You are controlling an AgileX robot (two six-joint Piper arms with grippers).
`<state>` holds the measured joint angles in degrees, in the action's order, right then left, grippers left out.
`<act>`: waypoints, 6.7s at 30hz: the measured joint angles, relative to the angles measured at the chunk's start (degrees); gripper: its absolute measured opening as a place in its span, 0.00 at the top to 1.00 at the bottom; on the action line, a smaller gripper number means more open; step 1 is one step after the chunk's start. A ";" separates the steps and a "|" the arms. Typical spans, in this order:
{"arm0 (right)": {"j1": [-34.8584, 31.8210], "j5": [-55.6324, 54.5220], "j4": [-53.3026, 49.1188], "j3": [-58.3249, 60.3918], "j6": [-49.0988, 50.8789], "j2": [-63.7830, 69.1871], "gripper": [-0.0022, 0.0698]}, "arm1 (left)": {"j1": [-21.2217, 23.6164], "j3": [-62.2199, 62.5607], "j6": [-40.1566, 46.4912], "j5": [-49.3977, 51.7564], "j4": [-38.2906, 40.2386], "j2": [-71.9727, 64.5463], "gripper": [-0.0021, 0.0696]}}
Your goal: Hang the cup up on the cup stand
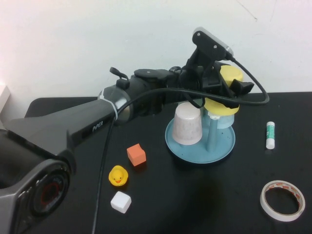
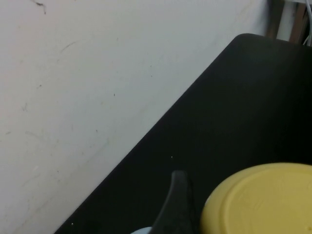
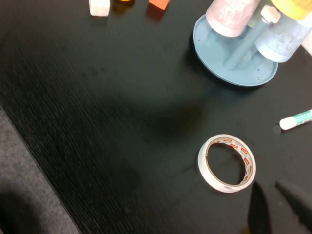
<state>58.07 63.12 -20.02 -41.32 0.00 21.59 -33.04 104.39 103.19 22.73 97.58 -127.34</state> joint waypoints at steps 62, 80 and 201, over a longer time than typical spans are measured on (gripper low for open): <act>0.00 0.08 -0.06 0.00 0.00 0.00 0.97 | 1.53 -0.88 -3.23 -16.19 -5.74 26.62 0.94; 0.00 0.08 -0.06 0.00 0.00 0.00 0.97 | 1.53 -26.53 -7.23 -17.64 -27.32 66.21 0.97; 0.00 0.22 -0.28 0.00 0.00 -0.08 0.97 | 32.30 -105.33 -99.90 -4.56 -98.43 128.03 0.97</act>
<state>58.07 63.34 -20.30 -41.32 0.00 21.51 -0.75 -0.94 3.29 18.17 -0.85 0.70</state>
